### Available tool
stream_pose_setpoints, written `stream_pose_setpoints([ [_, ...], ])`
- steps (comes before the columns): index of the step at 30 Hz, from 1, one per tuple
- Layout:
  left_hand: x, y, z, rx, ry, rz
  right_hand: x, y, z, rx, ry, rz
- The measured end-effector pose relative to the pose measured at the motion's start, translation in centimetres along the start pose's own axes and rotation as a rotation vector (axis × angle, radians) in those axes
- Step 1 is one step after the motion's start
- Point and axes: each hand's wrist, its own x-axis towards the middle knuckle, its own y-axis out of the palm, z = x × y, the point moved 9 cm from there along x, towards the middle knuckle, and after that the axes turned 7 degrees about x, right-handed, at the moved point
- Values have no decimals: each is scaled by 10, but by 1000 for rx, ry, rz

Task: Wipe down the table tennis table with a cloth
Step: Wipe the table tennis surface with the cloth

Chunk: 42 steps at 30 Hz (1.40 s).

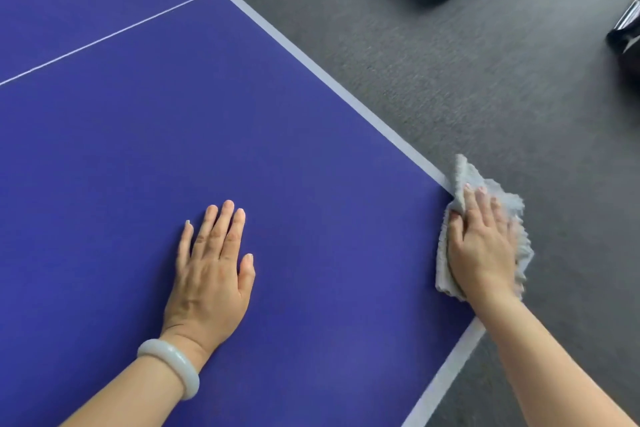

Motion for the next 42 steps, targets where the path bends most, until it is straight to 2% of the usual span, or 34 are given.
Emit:
stream_pose_setpoints([
  [2,0,-1,-1,2,-4,-13,-13,-3,-21,-1,208,-63],
  [5,-1,-2,-2,0,-15,-8,-45,20,16,-65,264,-18],
  [7,-1,-3,-2,16,-23,0,-67,40,60,-156,132,22],
  [10,-2,-4,-4,29,-25,16,-91,62,107,-207,-175,89],
  [13,-2,-5,-4,4,-14,47,-84,50,104,-97,-501,208],
  [14,-4,-6,-2,-7,-14,53,-74,39,91,-75,-553,202],
  [16,-18,-8,3,2,-11,60,-39,18,49,-76,-449,134],
  [18,-48,-8,9,24,-11,65,-13,4,9,-83,-179,61],
  [20,-78,-4,16,28,-22,67,-16,3,-3,-56,4,12],
  [21,-87,-2,19,21,-33,64,-27,8,3,-40,31,6],
  [23,-91,-3,24,8,-58,45,-62,22,34,-19,-59,0],
  [27,-91,-2,24,-3,-53,43,-161,62,129,34,-483,129],
  [30,-93,-1,27,-6,-66,74,-202,84,169,59,-686,216],
  [35,-118,1,37,-8,-95,142,-202,85,172,63,-695,206],
  [39,-231,-9,72,70,-186,176,-236,91,180,88,-625,208],
  [42,-332,-23,115,39,-396,133,-327,106,200,117,-827,246],
])
